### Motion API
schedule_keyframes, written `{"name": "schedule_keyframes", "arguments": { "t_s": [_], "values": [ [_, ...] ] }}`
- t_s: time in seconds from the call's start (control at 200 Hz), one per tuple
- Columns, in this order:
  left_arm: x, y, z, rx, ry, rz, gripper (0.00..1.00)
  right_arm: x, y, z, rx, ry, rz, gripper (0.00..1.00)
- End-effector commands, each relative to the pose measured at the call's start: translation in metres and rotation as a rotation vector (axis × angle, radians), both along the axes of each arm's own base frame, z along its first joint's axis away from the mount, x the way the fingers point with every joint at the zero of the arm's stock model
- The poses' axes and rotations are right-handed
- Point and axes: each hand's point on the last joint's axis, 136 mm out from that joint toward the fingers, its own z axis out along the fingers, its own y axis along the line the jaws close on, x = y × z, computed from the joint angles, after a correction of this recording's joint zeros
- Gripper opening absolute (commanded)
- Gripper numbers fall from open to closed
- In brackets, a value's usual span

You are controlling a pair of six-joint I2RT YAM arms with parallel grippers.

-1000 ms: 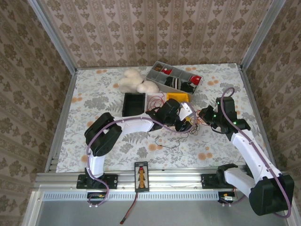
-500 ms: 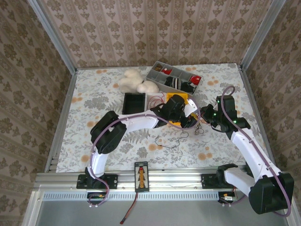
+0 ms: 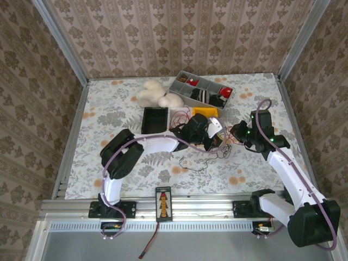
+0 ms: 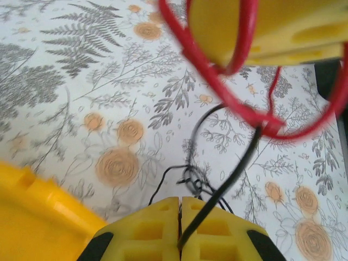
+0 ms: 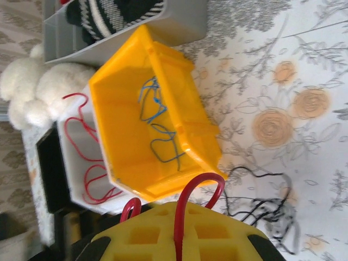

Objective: Untangle the cables

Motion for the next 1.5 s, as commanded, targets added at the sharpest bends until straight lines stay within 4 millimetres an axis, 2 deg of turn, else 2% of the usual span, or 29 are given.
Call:
{"name": "schedule_keyframes", "arguments": {
  "t_s": [0.0, 0.13, 0.235, 0.405, 0.505, 0.55, 0.675, 0.85, 0.96, 1.045, 1.14, 1.265, 1.385, 1.495],
  "values": [
    [0.01, 0.027, 0.048, -0.115, -0.045, 0.087, 0.0, -0.01, -0.025, -0.009, -0.1, 0.073, -0.094, 0.03],
    [0.004, 0.078, 0.05, -0.12, -0.037, 0.179, 0.0, -0.021, -0.045, -0.028, -0.157, 0.135, -0.167, 0.03],
    [0.008, 0.128, 0.043, -0.094, -0.038, 0.343, 0.0, -0.027, -0.056, -0.04, -0.181, 0.161, -0.215, 0.04],
    [0.022, 0.231, 0.043, -0.079, -0.091, 0.756, 0.0, -0.036, -0.07, -0.057, -0.198, 0.199, -0.288, 0.04],
    [0.024, 0.304, 0.042, -0.044, -0.131, 1.062, 0.0, -0.04, -0.076, -0.066, -0.204, 0.216, -0.324, 0.04],
    [0.019, 0.335, 0.039, -0.038, -0.142, 1.175, 0.0, -0.042, -0.079, -0.069, -0.205, 0.221, -0.337, 0.04],
    [0.003, 0.401, 0.042, -0.061, -0.163, 1.422, 0.0, -0.048, -0.086, -0.076, -0.217, 0.246, -0.377, 0.04],
    [-0.019, 0.464, 0.04, -0.074, -0.152, 1.679, 0.0, -0.051, -0.092, -0.083, -0.232, 0.26, -0.408, 0.04],
    [-0.017, 0.469, 0.044, -0.044, -0.174, 1.698, 0.0, -0.048, -0.091, -0.083, -0.223, 0.249, -0.397, 0.04],
    [-0.014, 0.466, 0.046, -0.028, -0.172, 1.705, 0.0, -0.038, -0.082, -0.075, -0.211, 0.204, -0.342, 0.04],
    [-0.01, 0.465, 0.045, -0.014, -0.16, 1.731, 0.0, -0.013, -0.066, -0.042, -0.206, 0.054, -0.247, 0.04],
    [-0.006, 0.458, 0.036, -0.004, -0.107, 1.749, 0.0, 0.015, -0.031, 0.021, -0.208, -0.19, -0.085, 0.04],
    [0.0, 0.446, 0.025, -0.023, -0.036, 1.743, 0.0, 0.033, 0.015, 0.079, -0.169, -0.376, 0.09, 0.05],
    [0.002, 0.438, 0.01, -0.056, 0.051, 1.766, 0.0, 0.045, 0.074, 0.109, -0.008, -0.463, 0.28, 0.05]
  ]
}}
